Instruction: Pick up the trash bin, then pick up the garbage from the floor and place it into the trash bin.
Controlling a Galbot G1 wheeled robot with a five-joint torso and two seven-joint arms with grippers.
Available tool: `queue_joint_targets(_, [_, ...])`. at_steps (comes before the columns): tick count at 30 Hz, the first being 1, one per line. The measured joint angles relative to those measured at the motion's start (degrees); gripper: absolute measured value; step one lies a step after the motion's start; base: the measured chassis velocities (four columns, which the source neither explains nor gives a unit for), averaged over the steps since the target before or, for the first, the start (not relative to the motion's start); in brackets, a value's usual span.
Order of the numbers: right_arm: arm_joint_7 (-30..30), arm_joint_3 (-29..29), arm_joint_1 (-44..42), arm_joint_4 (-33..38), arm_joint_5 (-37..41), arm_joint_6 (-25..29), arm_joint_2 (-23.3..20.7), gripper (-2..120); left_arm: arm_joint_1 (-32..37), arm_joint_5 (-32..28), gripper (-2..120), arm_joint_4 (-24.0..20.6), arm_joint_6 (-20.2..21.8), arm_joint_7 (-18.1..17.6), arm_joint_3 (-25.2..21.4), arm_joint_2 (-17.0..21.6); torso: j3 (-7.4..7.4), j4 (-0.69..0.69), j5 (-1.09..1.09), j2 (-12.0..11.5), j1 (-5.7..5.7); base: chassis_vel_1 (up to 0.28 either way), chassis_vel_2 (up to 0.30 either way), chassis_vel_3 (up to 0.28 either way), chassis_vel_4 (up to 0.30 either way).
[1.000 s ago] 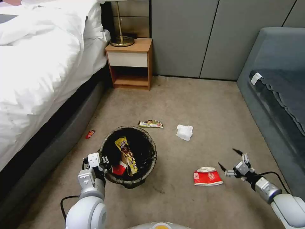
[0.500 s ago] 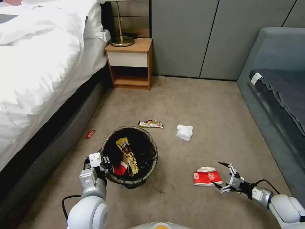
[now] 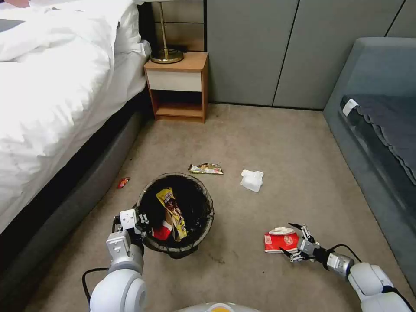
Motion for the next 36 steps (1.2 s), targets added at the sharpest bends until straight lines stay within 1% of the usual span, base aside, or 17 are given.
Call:
queue_joint_targets(1, [0.00, 0.00, 0.00, 0.00, 0.00, 0.00, 0.00, 100, 0.00, 0.00, 0, 0.00, 0.00, 0.00, 0.00, 0.00, 0.00, 0.00, 0.00, 0.00, 0.00, 0.000, 0.000, 0.000, 0.000])
queue_joint_targets(4, [1.43, -0.54, 1.95, -3.43, 0.22, -0.21, 0.61, 100, 0.11, 0.36, 0, 0.00, -0.02, 0.00, 0.37, -0.13, 0.00, 0.00, 0.00, 0.00, 0.00, 0.000, 0.000, 0.000, 0.000])
queue_joint_targets(9, [2.47, -1.44, 3.53, -5.63, 0.76, -0.60, 1.23, 100, 0.34, 0.71, 0, 0.00, -0.06, 0.00, 0.62, -0.26, 0.00, 0.01, 0.00, 0.00, 0.00, 0.000, 0.000, 0.000, 0.000])
queue_joint_targets(12, [5.64, -3.08, 6.86, -11.10, 1.21, -0.94, 2.40, 100, 0.87, 0.98, 0, -0.43, -0.15, 0.00, 0.60, -0.37, 0.00, 0.01, 0.00, 0.00, 0.00, 0.000, 0.000, 0.000, 0.000])
queue_joint_targets(13, [5.64, -3.08, 6.86, -11.10, 1.21, -0.94, 2.40, 100, 0.87, 0.98, 0, -0.43, -0.15, 0.00, 0.60, -0.37, 0.00, 0.01, 0.00, 0.00, 0.00, 0.000, 0.000, 0.000, 0.000])
queue_joint_targets(15, [6.32, -3.89, 8.46, -13.82, 1.79, -0.58, 2.70, 100, 1.13, 1.01, 0, -0.57, -0.20, 0.00, 0.38, -0.37, 0.00, 0.01, 0.01, 0.00, 0.00, 0.000, 0.000, 0.000, 0.000])
queue_joint_targets(22, [6.40, -5.33, 10.55, -16.26, 1.72, -0.57, 3.11, 100, 1.33, 1.25, 0, -0.82, -0.21, -0.02, 0.28, -0.56, 0.00, 0.01, -0.01, 0.00, 0.00, 0.000, 0.000, 0.000, 0.000])
queue_joint_targets(23, [6.38, -5.44, 10.68, -16.51, 1.61, -0.58, 3.21, 97, 1.33, 1.30, 0, -0.83, -0.21, -0.02, 0.30, -0.60, 0.00, 0.01, -0.01, 0.00, 0.00, 0.000, 0.000, 0.000, 0.000])
queue_joint_targets(24, [6.38, -5.44, 10.68, -16.51, 1.61, -0.58, 3.21, 97, 1.33, 1.30, 0, -0.83, -0.21, -0.02, 0.30, -0.60, 0.00, 0.01, -0.01, 0.00, 0.00, 0.000, 0.000, 0.000, 0.000])
queue_joint_targets(26, [6.05, -5.92, 11.09, -17.88, 1.37, -0.33, 3.79, 88, 1.35, 1.51, 0, -0.83, -0.23, -0.03, 0.40, -0.73, -0.01, 0.00, -0.03, 0.00, 0.00, 0.000, 0.000, 0.000, 0.000])
queue_joint_targets(27, [6.05, -5.92, 11.09, -17.88, 1.37, -0.33, 3.79, 88, 1.35, 1.51, 0, -0.83, -0.23, -0.03, 0.40, -0.73, -0.01, 0.00, -0.03, 0.00, 0.00, 0.000, 0.000, 0.000, 0.000])
queue_joint_targets(28, [5.95, -5.98, 11.07, -17.97, 1.38, -0.28, 3.89, 85, 1.34, 1.51, 0, -0.82, -0.23, -0.02, 0.39, -0.73, -0.01, -0.01, -0.03, 0.00, 0.00, 0.000, 0.000, 0.000, 0.000])
queue_joint_targets(31, [6.15, -6.45, 10.59, -17.84, 1.81, -0.22, 4.08, 70, 1.25, 1.47, 0, -0.83, -0.23, -0.06, 0.22, -0.64, -0.01, -0.01, -0.02, 0.01, 0.00, 0.000, 0.000, 0.000, 0.000])
queue_joint_targets(32, [6.15, -6.45, 10.59, -17.84, 1.81, -0.22, 4.08, 70, 1.25, 1.47, 0, -0.83, -0.23, -0.06, 0.22, -0.64, -0.01, -0.01, -0.02, 0.01, 0.00, 0.000, 0.000, 0.000, 0.000])
queue_joint_targets(34, [6.20, -6.66, 10.42, -17.65, 1.92, -0.21, 4.06, 61, 1.10, 1.42, 0, -0.82, -0.23, -0.06, 0.24, -0.63, -0.01, 0.01, 0.01, 0.01, 0.00, 0.000, 0.000, 0.000, 0.000])
queue_joint_targets(35, [6.20, -6.66, 10.42, -17.65, 1.92, -0.21, 4.06, 61, 1.10, 1.42, 0, -0.82, -0.23, -0.06, 0.24, -0.63, -0.01, 0.01, 0.01, 0.01, 0.00, 0.000, 0.000, 0.000, 0.000])
queue_joint_targets(36, [6.27, -6.75, 10.36, -17.59, 2.02, -0.21, 4.02, 53, 1.02, 1.41, 0, -0.81, -0.23, -0.06, 0.29, -0.64, -0.01, 0.02, 0.03, 0.01, 0.00, 0.000, 0.000, 0.000, 0.000])
